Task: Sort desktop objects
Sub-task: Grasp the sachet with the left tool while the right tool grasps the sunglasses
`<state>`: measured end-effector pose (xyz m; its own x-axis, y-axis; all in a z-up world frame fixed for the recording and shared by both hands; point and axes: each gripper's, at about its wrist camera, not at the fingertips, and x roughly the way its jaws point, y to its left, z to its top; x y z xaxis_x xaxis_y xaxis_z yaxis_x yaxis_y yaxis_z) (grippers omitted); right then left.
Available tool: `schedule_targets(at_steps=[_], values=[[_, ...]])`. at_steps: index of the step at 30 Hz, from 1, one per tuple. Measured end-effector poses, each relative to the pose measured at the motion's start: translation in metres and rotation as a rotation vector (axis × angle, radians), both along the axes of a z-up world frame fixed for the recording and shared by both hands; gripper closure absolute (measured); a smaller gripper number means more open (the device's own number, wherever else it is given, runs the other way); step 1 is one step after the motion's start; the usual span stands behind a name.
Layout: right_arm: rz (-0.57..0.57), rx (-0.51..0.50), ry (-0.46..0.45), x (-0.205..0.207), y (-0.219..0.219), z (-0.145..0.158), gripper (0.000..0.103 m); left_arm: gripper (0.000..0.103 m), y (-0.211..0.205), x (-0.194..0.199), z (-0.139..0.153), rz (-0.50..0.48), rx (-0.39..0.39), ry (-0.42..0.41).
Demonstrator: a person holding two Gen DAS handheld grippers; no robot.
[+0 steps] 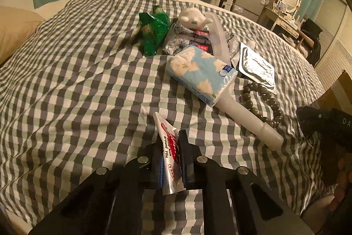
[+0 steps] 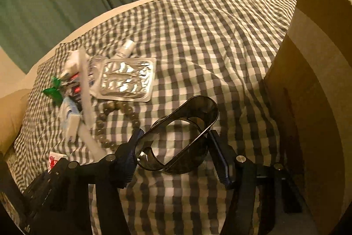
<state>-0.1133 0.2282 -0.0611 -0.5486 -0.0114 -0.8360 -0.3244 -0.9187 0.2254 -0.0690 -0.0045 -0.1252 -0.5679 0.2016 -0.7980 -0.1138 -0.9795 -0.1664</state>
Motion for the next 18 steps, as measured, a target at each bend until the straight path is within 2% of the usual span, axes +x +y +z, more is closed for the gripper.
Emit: schedule_targets(at_steps=[6,10,15,18], values=[[0.050,-0.060,0.086,0.019,-0.006,0.025,0.045,0.095,0.001,0.017,0.021,-0.010,0.007,0.043],[0.075,-0.095,0.150,0.041,-0.006,0.048,0.045,0.095,0.004,0.030,0.047,-0.023,0.037,0.089],[0.076,-0.108,0.273,0.070,0.008,0.101,0.045,0.095,0.020,0.041,0.095,-0.063,0.104,0.141],[0.058,-0.085,0.346,0.088,0.029,0.140,0.046,0.095,0.047,0.046,0.134,-0.137,0.128,0.197]])
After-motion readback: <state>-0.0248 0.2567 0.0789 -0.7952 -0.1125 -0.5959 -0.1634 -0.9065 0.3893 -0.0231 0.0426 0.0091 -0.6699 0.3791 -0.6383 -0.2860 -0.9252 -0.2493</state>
